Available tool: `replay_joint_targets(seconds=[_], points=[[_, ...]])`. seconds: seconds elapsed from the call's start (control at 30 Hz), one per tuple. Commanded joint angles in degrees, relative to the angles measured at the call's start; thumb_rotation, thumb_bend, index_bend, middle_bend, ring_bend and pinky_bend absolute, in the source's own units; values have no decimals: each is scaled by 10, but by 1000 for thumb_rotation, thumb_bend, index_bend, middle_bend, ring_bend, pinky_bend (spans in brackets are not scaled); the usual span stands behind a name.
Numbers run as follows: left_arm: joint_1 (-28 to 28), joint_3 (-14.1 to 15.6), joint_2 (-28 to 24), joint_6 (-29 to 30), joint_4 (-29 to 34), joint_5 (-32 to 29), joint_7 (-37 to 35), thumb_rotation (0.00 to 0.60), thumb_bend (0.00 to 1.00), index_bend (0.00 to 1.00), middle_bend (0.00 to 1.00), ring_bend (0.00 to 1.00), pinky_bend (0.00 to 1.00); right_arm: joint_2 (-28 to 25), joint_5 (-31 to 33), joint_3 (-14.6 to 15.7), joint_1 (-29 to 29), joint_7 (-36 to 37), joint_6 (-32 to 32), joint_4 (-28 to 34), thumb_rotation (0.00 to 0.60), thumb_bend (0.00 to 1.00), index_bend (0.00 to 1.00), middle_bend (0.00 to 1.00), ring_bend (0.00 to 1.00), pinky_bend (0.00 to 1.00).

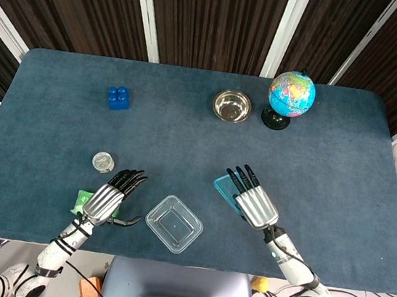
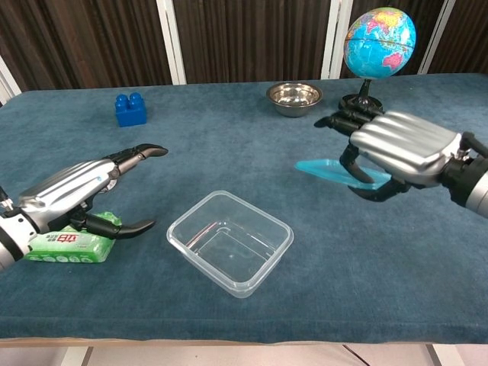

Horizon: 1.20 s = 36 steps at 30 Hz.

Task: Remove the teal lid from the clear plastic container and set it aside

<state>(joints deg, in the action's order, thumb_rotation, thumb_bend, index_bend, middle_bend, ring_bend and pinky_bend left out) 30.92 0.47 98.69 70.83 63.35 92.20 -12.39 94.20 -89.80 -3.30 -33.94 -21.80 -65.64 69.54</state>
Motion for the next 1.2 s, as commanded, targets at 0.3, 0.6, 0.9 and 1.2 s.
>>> replay_joint_targets(seconds=[0.3, 0.6, 0.9, 1.2], points=[[-2, 4, -28, 7, 26, 8, 12, 354, 247, 0, 0, 0, 76, -105, 68, 31, 9, -59, 89, 185, 550, 0, 0, 0, 0, 0], [-22, 60, -162, 11, 157, 39, 36, 388, 283, 0, 0, 0, 79, -270, 17, 82, 100, -27, -43, 325, 593, 0, 0, 0, 0, 0], [-137, 159, -343, 131, 241, 73, 46, 485, 358, 0, 0, 0, 59, -325, 42, 129, 287, 104, -247, 259, 600, 0, 0, 0, 0, 0], [-208, 169, -331, 220, 180, 119, 21, 572, 349, 0, 0, 0, 42, -312, 16, 114, 313, 111, -269, 224, 600, 6, 0, 0, 0, 0]])
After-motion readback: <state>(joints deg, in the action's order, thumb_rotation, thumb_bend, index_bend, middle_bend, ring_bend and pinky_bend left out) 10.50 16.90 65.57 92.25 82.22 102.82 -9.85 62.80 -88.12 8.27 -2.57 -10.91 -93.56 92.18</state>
